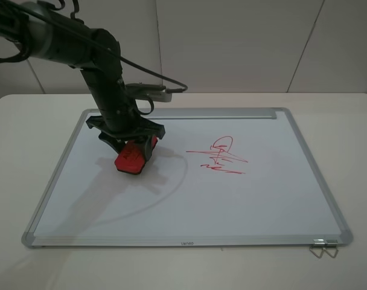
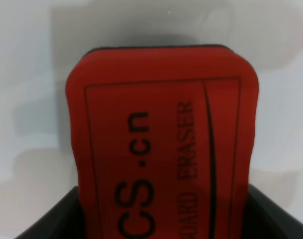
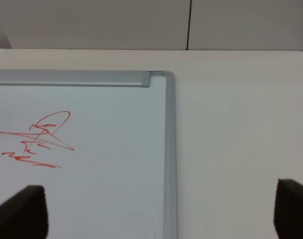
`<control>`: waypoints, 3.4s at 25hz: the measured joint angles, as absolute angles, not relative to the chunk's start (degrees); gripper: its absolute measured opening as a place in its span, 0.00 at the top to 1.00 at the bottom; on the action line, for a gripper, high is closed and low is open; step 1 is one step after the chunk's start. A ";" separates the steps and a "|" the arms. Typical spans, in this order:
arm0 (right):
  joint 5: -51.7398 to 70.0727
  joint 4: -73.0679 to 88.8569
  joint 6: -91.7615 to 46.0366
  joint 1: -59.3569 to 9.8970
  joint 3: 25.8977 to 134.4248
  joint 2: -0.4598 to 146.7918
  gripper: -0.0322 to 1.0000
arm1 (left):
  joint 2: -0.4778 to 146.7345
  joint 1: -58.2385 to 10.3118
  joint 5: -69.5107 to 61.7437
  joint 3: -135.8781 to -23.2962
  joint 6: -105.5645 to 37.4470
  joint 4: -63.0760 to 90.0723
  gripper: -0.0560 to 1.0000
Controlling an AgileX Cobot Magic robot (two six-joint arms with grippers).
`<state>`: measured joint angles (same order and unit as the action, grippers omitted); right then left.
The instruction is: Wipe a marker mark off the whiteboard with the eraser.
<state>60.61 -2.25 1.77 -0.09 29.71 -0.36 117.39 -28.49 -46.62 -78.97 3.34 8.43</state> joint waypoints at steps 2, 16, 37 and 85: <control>60.61 -2.25 1.77 -0.09 29.71 -0.36 0.17 | 115.07 -27.89 -47.72 -78.84 5.18 6.65 0.40; 60.61 -2.25 1.77 -0.09 29.71 -0.36 0.17 | 103.58 -26.17 -42.71 -58.49 21.54 -1.00 0.40; 60.61 -2.25 1.77 -0.09 29.71 -0.36 0.17 | 103.30 -22.36 -29.65 -44.90 26.73 -1.57 0.40; 60.61 -2.25 1.77 -0.09 29.71 -0.36 0.17 | 23.45 -21.98 -63.25 -44.33 8.41 -8.35 0.21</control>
<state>60.61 -2.25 1.77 -0.09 29.71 -0.36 23.45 -21.98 -63.25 -44.33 8.41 -8.35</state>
